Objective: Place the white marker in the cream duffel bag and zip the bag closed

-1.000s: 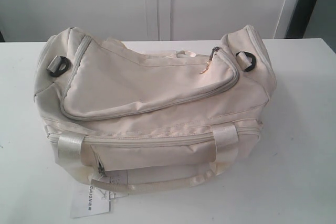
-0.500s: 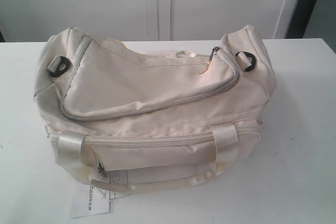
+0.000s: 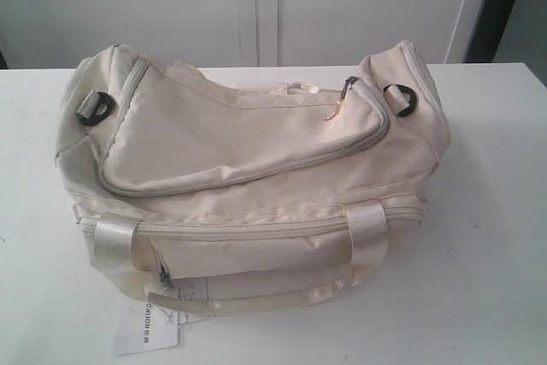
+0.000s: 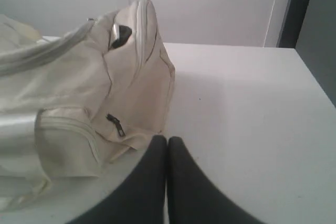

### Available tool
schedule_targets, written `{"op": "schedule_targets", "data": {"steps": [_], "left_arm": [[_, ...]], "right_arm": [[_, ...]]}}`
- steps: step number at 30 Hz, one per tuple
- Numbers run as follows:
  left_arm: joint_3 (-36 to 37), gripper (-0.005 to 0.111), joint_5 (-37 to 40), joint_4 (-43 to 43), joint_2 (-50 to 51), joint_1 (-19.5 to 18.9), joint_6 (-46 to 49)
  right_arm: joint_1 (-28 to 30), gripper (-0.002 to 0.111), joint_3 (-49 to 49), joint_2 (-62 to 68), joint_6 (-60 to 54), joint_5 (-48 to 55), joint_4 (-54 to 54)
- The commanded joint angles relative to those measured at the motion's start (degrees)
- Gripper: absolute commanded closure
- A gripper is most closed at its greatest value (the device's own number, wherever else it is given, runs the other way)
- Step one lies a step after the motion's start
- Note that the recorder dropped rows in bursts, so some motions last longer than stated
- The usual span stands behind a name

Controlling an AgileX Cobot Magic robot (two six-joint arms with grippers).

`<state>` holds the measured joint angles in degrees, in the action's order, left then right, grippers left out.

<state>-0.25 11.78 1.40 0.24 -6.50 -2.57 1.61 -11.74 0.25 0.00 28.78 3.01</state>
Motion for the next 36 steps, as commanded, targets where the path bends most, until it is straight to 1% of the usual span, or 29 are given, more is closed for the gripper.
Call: {"op": "schedule_targets", "data": {"steps": [1, 6, 13, 36], "left_arm": [[0.2, 0.107, 0.2, 0.5, -0.2, -0.1, 0.0], [0.2, 0.107, 0.2, 0.4, -0.2, -0.1, 0.0], [0.2, 0.107, 0.2, 0.4, -0.2, -0.1, 0.0], [0.2, 0.107, 0.2, 0.4, -0.2, -0.1, 0.0]], "right_arm": [[0.2, 0.108, 4.6, -0.2, 0.0, -6.7, -3.3], [0.2, 0.108, 11.7, -0.2, 0.0, -12.4, -3.6], [0.2, 0.108, 11.7, -0.2, 0.0, -10.5, -4.6], [0.2, 0.108, 11.7, -0.2, 0.0, -10.5, -4.6]]}}
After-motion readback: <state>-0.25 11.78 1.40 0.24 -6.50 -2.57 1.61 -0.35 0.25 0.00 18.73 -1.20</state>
